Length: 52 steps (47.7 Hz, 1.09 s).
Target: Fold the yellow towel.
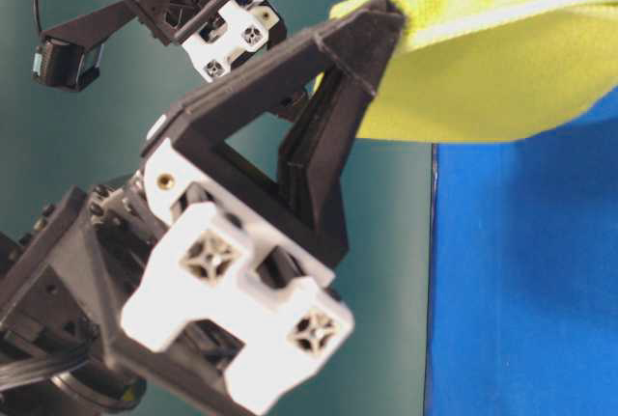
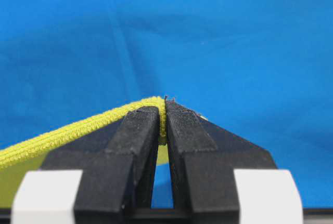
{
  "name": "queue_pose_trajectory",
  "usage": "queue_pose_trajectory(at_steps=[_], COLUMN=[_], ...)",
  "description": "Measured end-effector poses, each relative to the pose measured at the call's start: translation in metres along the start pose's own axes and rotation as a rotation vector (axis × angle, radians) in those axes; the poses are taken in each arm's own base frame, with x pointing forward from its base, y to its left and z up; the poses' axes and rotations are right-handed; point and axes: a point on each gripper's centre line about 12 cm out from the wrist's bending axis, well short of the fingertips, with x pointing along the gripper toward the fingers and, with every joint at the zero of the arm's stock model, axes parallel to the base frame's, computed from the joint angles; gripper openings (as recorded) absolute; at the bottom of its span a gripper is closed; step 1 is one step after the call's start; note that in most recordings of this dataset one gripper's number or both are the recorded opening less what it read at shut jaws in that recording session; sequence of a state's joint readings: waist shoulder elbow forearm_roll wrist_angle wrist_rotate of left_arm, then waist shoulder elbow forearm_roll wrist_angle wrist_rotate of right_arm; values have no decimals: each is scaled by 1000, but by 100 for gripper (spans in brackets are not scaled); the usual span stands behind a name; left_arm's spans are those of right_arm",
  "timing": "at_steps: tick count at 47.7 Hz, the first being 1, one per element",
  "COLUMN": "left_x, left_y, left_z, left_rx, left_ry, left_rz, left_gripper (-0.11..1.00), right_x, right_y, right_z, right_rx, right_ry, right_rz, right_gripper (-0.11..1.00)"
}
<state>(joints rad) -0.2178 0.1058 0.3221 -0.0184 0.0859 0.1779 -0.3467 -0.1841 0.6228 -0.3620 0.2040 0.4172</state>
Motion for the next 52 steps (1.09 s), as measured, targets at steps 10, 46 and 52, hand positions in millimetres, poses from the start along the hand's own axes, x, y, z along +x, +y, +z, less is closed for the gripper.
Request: queue_pose_trajectory(at_steps=[10,46,52], left_x=[5,91,79], left_y=[1,14,9], left_z=[-1,-21,-48], left_rx=[1,-36,-65], left_ry=[-6,-8,39], left_rz=[3,30,24], left_gripper=[4,4,4], right_x=[-4,-36,-7], right_y=[-3,-26,-22], right_z=[-6,-70,-65], right_rx=[2,35,30], right_ry=[3,105,88], right_rz=[-4,-63,-29], right_gripper=[2,2,2])
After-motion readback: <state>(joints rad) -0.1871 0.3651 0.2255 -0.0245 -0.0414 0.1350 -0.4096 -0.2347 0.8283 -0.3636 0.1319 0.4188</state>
